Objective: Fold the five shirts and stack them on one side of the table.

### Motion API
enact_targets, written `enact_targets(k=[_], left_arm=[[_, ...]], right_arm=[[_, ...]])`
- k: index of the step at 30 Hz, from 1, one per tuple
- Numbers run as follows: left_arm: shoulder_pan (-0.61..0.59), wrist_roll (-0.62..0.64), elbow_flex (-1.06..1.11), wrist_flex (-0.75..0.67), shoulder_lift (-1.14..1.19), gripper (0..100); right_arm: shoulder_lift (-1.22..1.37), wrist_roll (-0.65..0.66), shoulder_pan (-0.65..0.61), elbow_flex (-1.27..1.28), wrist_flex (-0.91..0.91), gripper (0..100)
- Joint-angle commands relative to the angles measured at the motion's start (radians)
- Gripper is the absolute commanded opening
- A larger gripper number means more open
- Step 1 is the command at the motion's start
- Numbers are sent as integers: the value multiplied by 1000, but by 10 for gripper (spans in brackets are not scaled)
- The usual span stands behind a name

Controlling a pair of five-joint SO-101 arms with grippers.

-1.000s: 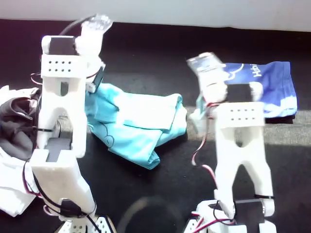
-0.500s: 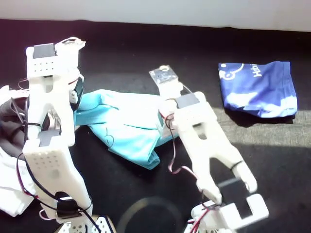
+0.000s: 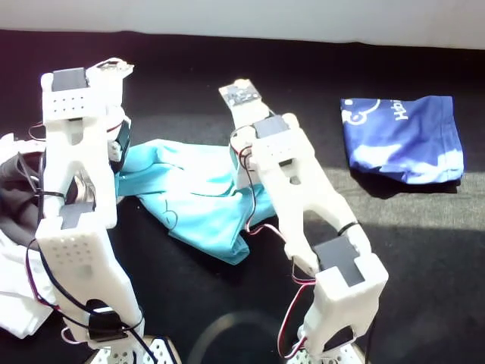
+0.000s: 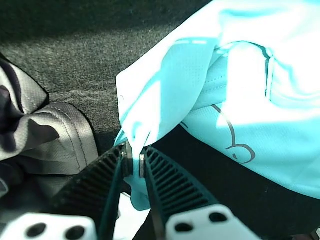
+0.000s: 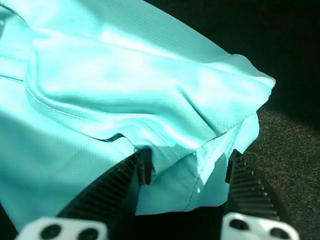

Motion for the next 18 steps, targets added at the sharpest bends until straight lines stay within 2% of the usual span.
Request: enact_targets(k=[1, 12, 18], left_arm=[[-8, 2, -2, -12, -8, 9], [-8, 2, -2, -21, -8, 9], [-8, 2, -1, -20, -8, 9]], right_arm=[[2, -5, -8, -48, -2, 238], [162, -2, -18, -61, -31, 231], [104, -5, -15, -61, -96, 63]])
